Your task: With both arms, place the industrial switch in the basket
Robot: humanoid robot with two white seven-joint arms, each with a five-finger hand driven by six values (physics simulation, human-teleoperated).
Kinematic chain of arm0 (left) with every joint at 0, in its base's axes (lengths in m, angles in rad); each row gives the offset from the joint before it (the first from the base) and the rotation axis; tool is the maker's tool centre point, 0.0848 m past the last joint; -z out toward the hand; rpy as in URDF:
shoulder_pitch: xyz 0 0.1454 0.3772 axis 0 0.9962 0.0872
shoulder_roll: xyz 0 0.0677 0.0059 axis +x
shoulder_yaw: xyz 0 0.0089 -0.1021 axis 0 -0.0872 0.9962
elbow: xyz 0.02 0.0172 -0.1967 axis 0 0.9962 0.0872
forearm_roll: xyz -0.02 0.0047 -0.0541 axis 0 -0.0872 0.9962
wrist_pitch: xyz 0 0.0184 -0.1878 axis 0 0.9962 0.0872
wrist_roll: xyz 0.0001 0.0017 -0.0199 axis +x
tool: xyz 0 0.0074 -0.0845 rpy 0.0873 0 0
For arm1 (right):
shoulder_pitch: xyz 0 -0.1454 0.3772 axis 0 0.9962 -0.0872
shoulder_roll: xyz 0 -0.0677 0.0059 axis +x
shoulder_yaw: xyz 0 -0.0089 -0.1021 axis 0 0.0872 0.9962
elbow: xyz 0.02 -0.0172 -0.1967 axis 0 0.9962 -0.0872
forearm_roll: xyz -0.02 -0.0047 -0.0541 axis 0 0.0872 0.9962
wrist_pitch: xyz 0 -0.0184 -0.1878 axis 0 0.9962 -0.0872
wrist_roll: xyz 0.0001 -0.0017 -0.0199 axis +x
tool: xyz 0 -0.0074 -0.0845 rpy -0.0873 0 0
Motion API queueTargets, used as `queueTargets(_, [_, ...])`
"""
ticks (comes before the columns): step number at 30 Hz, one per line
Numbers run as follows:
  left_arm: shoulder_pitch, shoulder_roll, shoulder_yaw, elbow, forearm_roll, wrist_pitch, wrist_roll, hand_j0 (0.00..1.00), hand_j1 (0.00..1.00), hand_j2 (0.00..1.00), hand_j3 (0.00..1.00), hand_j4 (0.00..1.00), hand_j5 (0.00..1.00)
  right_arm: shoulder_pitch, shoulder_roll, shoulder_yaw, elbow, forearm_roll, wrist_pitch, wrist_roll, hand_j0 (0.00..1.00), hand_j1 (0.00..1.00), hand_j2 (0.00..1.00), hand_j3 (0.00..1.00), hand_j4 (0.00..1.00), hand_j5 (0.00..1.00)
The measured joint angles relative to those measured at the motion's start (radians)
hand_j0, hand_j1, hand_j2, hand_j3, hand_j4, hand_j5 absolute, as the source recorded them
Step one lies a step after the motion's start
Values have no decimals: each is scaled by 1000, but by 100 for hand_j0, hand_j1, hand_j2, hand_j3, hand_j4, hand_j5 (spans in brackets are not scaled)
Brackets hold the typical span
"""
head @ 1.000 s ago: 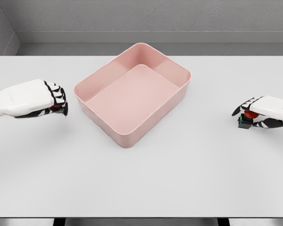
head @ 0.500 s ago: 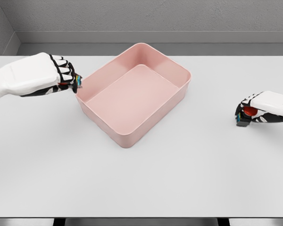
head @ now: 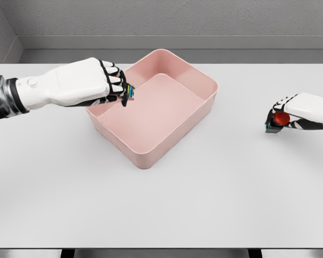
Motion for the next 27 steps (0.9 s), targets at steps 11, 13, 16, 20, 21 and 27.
queueTargets(11, [-60, -208, -106, 194, -74, -1, -44, 41, 41, 41, 41, 41, 41, -58, 5, 1, -45, -2, -2, 2, 53, 53, 53, 53, 53, 53])
queueTargets(13, [-63, -228, -111, 211, -79, -1, -51, 44, 44, 44, 44, 44, 44, -72, 9, 2, -56, -2, -1, 4, 53, 53, 53, 53, 53, 53])
queueTargets(16, [-66, -241, -114, 221, -80, -1, -55, 100, 100, 100, 100, 100, 100, -89, 12, 2, -72, -2, -1, 14, 52, 52, 52, 52, 52, 52])
queueTargets(20, [-75, -241, -113, 225, -78, 0, -50, 100, 100, 100, 100, 100, 100, -109, 15, 2, -97, -2, -1, 23, 52, 52, 52, 52, 52, 52])
queueTargets(21, [-75, -240, -113, 226, -77, 0, -50, 100, 100, 100, 100, 100, 100, -114, 15, 3, -104, -2, -1, 24, 52, 52, 52, 52, 52, 52])
queueTargets(27, [-71, -228, -113, 208, -74, 0, -48, 100, 100, 100, 100, 100, 100, -158, 16, 2, -150, -2, -1, 43, 51, 51, 51, 51, 51, 51])
